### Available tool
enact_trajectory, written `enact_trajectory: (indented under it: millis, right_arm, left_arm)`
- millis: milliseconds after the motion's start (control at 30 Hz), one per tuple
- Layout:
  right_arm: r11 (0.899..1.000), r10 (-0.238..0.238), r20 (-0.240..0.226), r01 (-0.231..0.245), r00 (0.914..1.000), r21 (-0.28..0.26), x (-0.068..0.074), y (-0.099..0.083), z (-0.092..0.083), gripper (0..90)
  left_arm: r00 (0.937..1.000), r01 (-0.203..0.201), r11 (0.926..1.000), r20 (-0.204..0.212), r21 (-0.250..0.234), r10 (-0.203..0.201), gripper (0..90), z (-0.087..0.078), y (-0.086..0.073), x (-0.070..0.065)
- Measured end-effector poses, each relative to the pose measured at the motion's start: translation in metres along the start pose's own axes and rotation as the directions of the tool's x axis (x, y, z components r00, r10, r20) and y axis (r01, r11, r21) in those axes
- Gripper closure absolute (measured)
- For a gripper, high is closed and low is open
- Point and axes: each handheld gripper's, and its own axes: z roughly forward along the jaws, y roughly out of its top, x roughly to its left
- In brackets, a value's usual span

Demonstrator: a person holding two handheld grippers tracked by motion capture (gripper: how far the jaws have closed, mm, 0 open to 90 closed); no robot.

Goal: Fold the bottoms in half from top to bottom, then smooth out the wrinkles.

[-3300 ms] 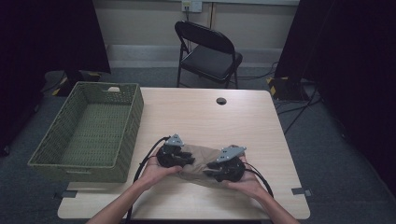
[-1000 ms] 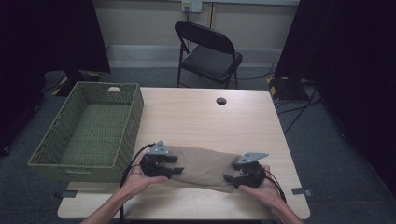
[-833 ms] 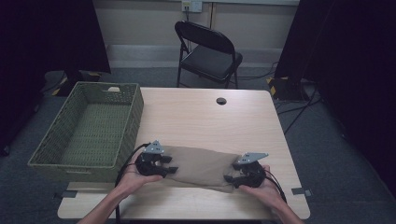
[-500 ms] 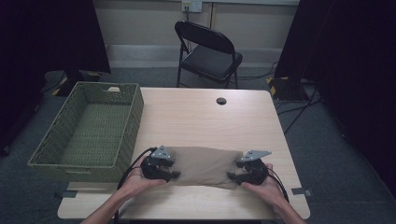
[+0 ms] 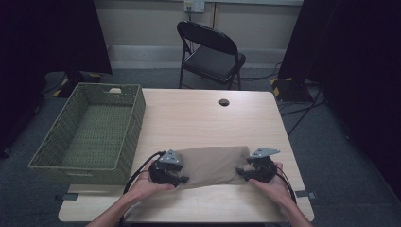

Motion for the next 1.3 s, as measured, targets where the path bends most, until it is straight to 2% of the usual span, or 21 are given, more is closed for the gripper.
enact_trajectory:
  millis: [100,133,167,200,233,300,367,400,433,500,533,600,633,700,767,800,900,933,967,1000,1300]
  right_arm:
    - [1.0,0.018,0.004,-0.018,0.9998,0.0,-0.002,0.0,0.0,34.1]
    - [1.0,0.018,0.004,-0.018,0.9998,0.0,-0.002,0.0,0.0,34.1]
    - [0.999,0.045,-0.004,-0.045,0.999,-0.001,-0.005,-0.001,0.0,34.1]
    - [0.998,0.057,-0.01,-0.057,0.9983,-0.003,-0.007,-0.001,0.0,33.5]
    - [0.998,0.057,-0.01,-0.057,0.9983,-0.003,-0.007,-0.001,0.0,33.5]
    - [0.997,0.069,-0.009,-0.069,0.9976,-0.036,-0.007,0.001,-0.005,33.7]
    - [0.996,0.069,-0.005,-0.069,0.9976,-0.052,-0.005,0.003,-0.008,33.6]
    - [0.991,0.084,-0.027,-0.086,0.9961,-0.103,0.0,0.008,-0.014,33.7]
    - [0.991,0.084,-0.027,-0.086,0.9961,-0.103,0.0,0.008,-0.014,33.7]
    - [0.988,0.066,-0.031,-0.069,0.9974,-0.136,0.014,0.017,-0.018,34.6]
    - [0.988,0.066,-0.031,-0.069,0.9974,-0.136,0.014,0.017,-0.018,34.6]
    - [0.989,0.029,-0.066,-0.038,0.9974,-0.142,0.032,0.024,-0.016,35.7]
    - [0.989,0.029,-0.066,-0.038,0.9974,-0.142,0.032,0.024,-0.016,35.7]
    - [0.992,0.002,-0.085,-0.013,0.9963,-0.126,0.048,0.03,-0.007,38.0]
    - [0.992,0.002,-0.083,-0.012,0.9966,-0.124,0.053,0.032,-0.004,38.6]
    - [0.992,0.011,-0.101,-0.023,0.9948,-0.123,0.061,0.037,0.003,40.5]
    - [0.994,-0.004,-0.089,-0.006,0.9961,-0.113,0.067,0.04,0.01,40.2]
    - [0.994,-0.017,-0.082,0.008,0.9965,-0.108,0.071,0.041,0.014,40.2]
    - [0.994,-0.017,-0.082,0.008,0.9965,-0.108,0.071,0.041,0.014,40.2]
    - [0.994,-0.018,-0.089,0.009,0.9959,-0.111,0.07,0.039,0.014,40.3]
    - [0.994,0.005,-0.066,-0.012,0.9978,-0.106,0.058,0.032,0.011,40.0]
  left_arm:
    - [1.0,-0.006,1.0,-0.001,0.001,0.006,43.1,0.0,0.0,-0.002]
    - [1.0,0.005,1.0,0.003,0.0,-0.005,43.1,0.0,0.0,-0.003]
    - [0.9998,0.016,0.9999,0.009,-0.002,-0.016,43.2,-0.001,0.002,-0.004]
    - [1.0,-0.01,1.0,0.0,-0.001,0.01,44.0,-0.004,0.005,-0.006]
    - [1.0,-0.01,1.0,0.0,-0.001,0.01,46.1,-0.004,0.005,-0.006]
    - [1.0,-0.001,0.9963,-0.005,-0.086,0.001,47.7,-0.017,0.012,-0.004]
    - [0.9999,-0.002,0.995,-0.01,-0.1,0.001,47.7,-0.02,0.013,-0.002]
    - [0.9998,0.008,0.9934,-0.017,-0.114,-0.01,48.0,-0.022,0.015,0.001]
    - [0.9997,0.011,0.9919,-0.021,-0.127,-0.014,48.0,-0.024,0.016,0.003]
    - [0.9988,0.023,0.9861,-0.039,-0.165,-0.03,49.3,-0.03,0.02,0.01]
    - [0.9988,0.023,0.9861,-0.039,-0.165,-0.03,49.1,-0.03,0.02,0.01]
    - [0.9961,0.06,0.9865,-0.054,-0.152,-0.069,48.4,-0.026,0.019,0.021]
    - [0.9961,0.06,0.9865,-0.054,-0.152,-0.069,48.4,-0.026,0.019,0.021]
    - [0.9922,0.092,0.9848,-0.069,-0.147,-0.103,49.0,-0.02,0.015,0.034]
    - [0.9908,0.096,0.9853,-0.08,-0.141,-0.108,49.4,-0.018,0.014,0.038]
    - [0.9875,0.107,0.9857,-0.102,-0.13,-0.12,49.0,-0.015,0.011,0.044]
    - [0.9881,0.118,0.9871,-0.086,-0.108,-0.128,48.0,-0.011,0.008,0.047]
    - [0.9905,0.093,0.9926,-0.094,-0.078,-0.101,47.8,-0.005,0.008,0.044]
    - [0.9905,0.093,0.9926,-0.094,-0.078,-0.101,47.4,-0.005,0.008,0.044]
    - [0.9931,0.071,0.996,-0.089,-0.055,-0.076,47.0,-0.001,0.009,0.04]
    - [0.9961,0.056,0.9974,-0.066,-0.047,-0.059,46.3,0.007,0.012,0.03]
